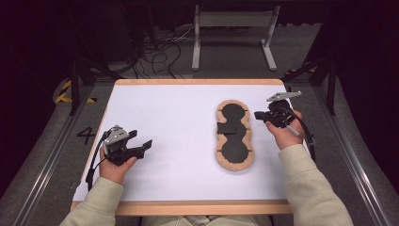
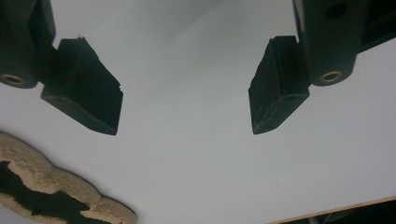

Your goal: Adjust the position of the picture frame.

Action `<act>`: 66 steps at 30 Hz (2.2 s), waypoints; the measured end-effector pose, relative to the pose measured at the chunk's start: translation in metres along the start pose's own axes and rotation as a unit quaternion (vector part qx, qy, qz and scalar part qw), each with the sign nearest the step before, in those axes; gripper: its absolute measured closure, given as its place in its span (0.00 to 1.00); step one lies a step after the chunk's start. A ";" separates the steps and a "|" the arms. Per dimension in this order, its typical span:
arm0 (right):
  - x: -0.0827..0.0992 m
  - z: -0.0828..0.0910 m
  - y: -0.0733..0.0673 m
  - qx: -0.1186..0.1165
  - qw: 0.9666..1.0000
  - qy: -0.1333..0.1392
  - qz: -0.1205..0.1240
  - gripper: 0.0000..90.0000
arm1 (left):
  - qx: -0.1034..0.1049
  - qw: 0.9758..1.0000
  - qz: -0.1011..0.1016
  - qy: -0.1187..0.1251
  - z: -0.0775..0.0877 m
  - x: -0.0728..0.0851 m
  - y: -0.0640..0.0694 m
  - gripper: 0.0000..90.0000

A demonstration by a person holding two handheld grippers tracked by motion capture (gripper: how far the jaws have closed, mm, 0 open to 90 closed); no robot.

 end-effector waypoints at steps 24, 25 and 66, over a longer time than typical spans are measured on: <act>0.023 -0.055 0.040 0.046 0.994 -0.078 -0.061 1.00 | 0.001 1.000 -0.002 -0.011 -0.003 0.005 0.000 0.30; 0.024 -0.056 0.042 0.049 0.994 -0.080 -0.061 1.00 | 0.000 1.000 -0.001 -0.012 -0.003 0.005 0.000 0.30; -0.014 -0.122 0.020 -0.003 0.994 -0.103 -0.021 1.00 | -0.024 0.999 0.016 -0.023 0.015 0.025 -0.018 0.29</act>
Point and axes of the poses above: each handheld gripper's, and its own axes: z roughly backward along the jaws, x roughly out of its underside, y roughly to its right, the point moved 10 cm from there along -z, roughly forward along the jaws, and after that the axes turned 13 degrees about -x, right-handed, at the moved point
